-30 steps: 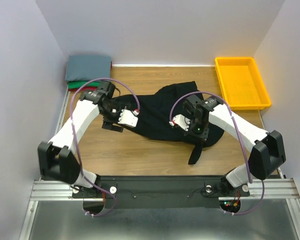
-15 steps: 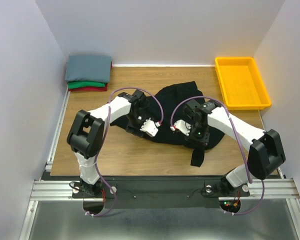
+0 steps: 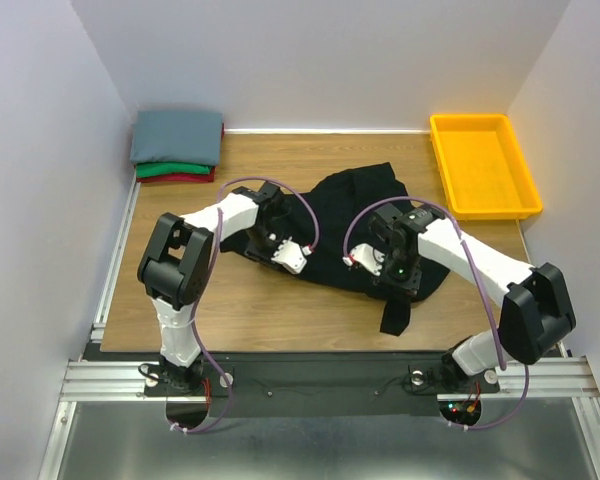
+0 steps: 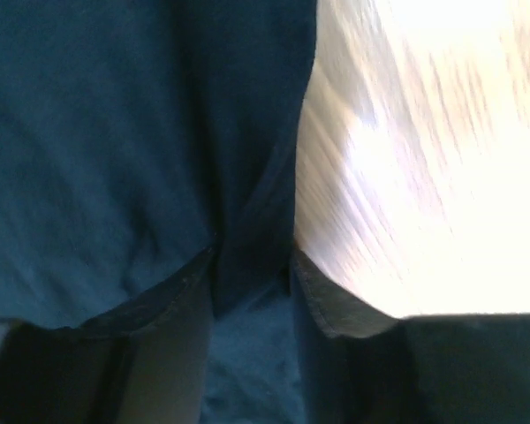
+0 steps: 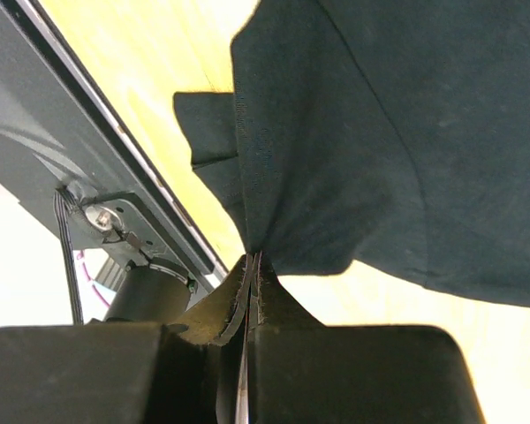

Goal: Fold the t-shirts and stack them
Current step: Flatten the tshirt out

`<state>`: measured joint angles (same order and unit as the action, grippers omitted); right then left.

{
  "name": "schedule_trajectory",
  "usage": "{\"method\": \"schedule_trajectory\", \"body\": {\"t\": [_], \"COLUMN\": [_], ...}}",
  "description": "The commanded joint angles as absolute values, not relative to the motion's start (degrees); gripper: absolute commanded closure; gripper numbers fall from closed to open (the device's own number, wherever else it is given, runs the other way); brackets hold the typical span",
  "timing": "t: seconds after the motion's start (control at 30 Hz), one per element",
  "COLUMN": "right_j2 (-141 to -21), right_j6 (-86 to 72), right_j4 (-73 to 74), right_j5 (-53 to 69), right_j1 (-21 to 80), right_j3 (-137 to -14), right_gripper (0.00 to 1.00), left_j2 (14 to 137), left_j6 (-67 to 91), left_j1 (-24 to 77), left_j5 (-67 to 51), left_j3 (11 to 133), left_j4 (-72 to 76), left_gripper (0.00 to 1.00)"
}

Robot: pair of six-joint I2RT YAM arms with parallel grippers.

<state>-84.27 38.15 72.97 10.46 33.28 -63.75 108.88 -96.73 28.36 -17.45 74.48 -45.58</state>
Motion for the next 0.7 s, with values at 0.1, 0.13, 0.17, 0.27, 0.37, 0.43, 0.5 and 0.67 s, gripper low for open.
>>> {"method": "schedule_trajectory", "body": {"t": [0.1, 0.13, 0.17, 0.27, 0.37, 0.43, 0.5, 0.67], "right_j2": [-81.13, -81.04, -80.86, -81.21, -81.91, -82.61, -83.40, -84.99], "right_j6": [37.97, 37.79, 37.79, 37.79, 37.71, 37.53, 37.44, 37.44], "right_j4": [74.00, 73.92, 74.00, 73.92, 73.83, 73.74, 73.83, 73.13], "right_j5": [9.41, 9.14, 8.97, 8.96, 9.40, 10.28, 11.07, 13.44], "right_j1": [32.87, 32.96, 32.78, 32.87, 32.87, 32.87, 32.87, 32.87], "right_j3": [-63.28, -63.28, -63.28, -63.63, -64.07, -64.77, -65.39, -65.48], "right_gripper": [0.99, 0.99, 0.99, 1.00, 0.99, 1.00, 0.99, 0.99], "left_j2": [105.03, 104.77, 104.33, 103.01, 101.96, 101.08, 100.72, 100.28], "left_j6": [-98.88, -98.88, -98.88, -98.79, -98.53, -98.09, -97.74, -97.47], "left_j1": [21.01, 20.48, 19.52, 18.81, 18.72, 18.72, 18.81, 19.16], "left_j5": [-9.76, -9.06, -8.79, -8.44, -9.23, -11.15, -12.12, -13.89], "left_j3": [69.17, 68.65, 68.47, 67.33, 66.80, 67.32, 68.02, 69.17], "left_j4": [-48.69, -48.87, -48.78, -48.43, -48.43, -48.86, -49.65, -51.06], "left_gripper": [0.61, 0.61, 0.61, 0.61, 0.60, 0.50, 0.48, 0.48]}}
